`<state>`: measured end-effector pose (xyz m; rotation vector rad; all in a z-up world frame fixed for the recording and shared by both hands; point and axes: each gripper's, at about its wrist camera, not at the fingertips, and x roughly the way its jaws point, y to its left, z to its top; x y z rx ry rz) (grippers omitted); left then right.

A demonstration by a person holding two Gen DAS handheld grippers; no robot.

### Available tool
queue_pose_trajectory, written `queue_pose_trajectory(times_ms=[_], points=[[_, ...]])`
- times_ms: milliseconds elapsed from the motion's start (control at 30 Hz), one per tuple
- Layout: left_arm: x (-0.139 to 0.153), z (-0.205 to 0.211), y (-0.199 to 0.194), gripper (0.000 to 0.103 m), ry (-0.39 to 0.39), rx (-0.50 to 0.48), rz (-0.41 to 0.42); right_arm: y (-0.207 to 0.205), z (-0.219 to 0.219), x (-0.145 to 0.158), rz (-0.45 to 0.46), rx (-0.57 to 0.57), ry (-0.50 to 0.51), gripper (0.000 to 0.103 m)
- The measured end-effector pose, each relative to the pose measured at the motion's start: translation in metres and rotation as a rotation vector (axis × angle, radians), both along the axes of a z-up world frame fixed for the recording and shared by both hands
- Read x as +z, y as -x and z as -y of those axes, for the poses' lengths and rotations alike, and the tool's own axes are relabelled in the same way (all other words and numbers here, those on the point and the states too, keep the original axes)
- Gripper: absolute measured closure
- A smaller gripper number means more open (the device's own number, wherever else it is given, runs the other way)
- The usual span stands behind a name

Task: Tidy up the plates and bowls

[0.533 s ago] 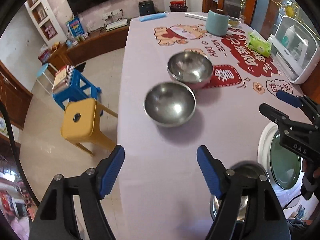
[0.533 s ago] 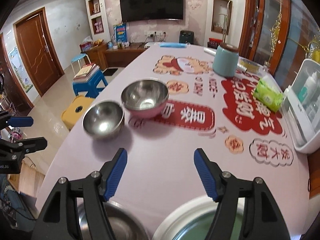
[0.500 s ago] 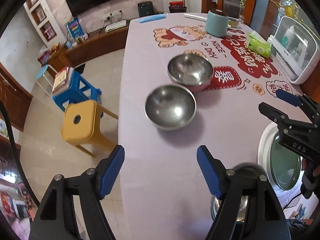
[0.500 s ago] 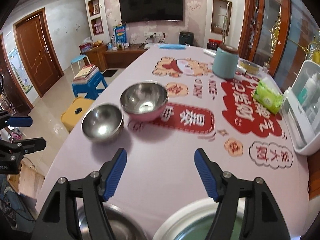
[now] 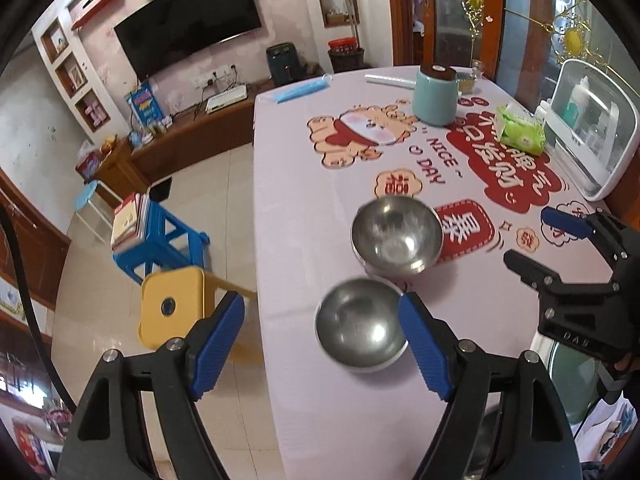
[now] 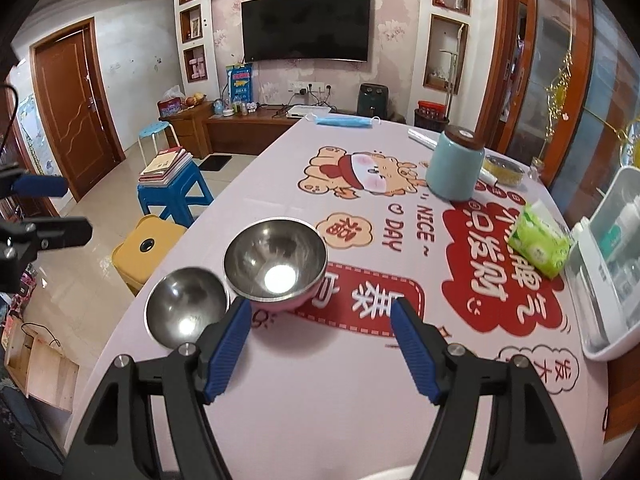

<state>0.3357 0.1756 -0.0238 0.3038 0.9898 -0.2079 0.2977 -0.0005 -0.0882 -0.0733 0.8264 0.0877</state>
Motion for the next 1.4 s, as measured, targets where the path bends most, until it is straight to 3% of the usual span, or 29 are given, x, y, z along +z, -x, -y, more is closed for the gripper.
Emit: queue_pose_trajectory(times_ms=[233, 500, 1200, 1400], points=[[-0.002, 0.010, -0.031, 0.025, 0.019, -0.038, 0.016, -0.022, 0.002, -0.011, -0.013, -0.006, -0.044, 0.031], [-0.028, 0.025, -0.059, 0.025, 0.041, -0.092, 0.022, -0.038, 0.002, -0.038, -0.023, -0.030, -0.078, 0.031], [-0.168, 0.043, -0.132, 0.025, 0.082, -0.041, -0.235, -0.060, 0.008, -0.103, -0.064, -0.083, -0.240, 0.031], [-0.187, 0.043, -0.139, 0.029, 0.107, -0.040, -0.276, -0.063, 0.008, -0.111, -0.067, -0.094, -0.294, 0.044]])
